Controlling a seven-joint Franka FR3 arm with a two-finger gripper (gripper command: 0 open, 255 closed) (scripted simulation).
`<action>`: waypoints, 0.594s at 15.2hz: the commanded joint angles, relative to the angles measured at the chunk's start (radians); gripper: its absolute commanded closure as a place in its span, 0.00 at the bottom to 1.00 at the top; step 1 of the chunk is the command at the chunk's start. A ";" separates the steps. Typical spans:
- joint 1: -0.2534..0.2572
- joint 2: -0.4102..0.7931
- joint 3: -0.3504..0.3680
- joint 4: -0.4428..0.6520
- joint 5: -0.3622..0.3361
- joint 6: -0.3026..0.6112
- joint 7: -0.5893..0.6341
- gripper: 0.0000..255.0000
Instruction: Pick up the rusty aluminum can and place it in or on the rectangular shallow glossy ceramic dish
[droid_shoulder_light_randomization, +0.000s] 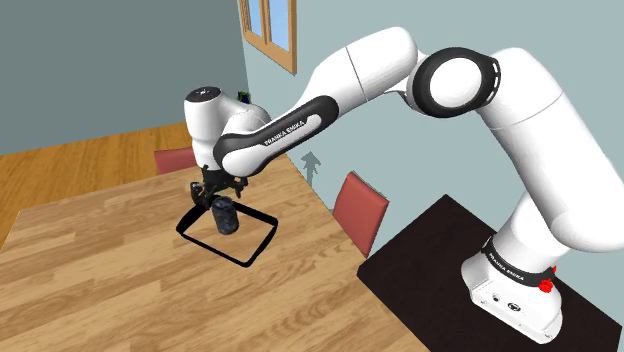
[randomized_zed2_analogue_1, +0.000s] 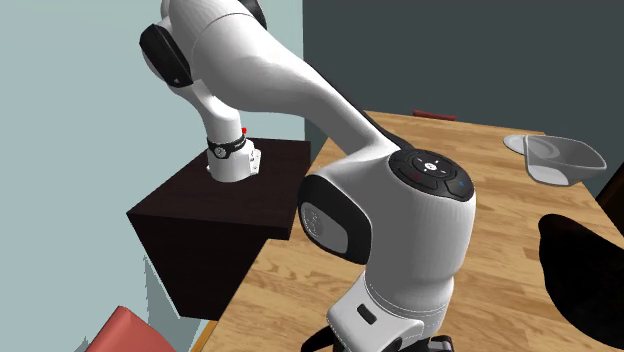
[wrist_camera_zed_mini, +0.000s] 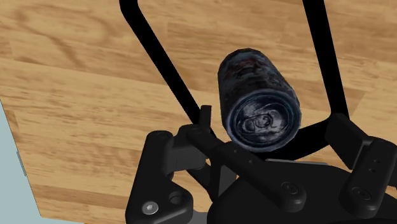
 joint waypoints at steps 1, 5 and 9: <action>0.000 0.000 0.000 0.000 0.000 0.000 0.000 0.00; -0.017 -0.082 0.027 -0.017 0.028 -0.065 -0.011 0.00; -0.017 -0.082 0.027 -0.017 0.028 -0.065 -0.011 0.00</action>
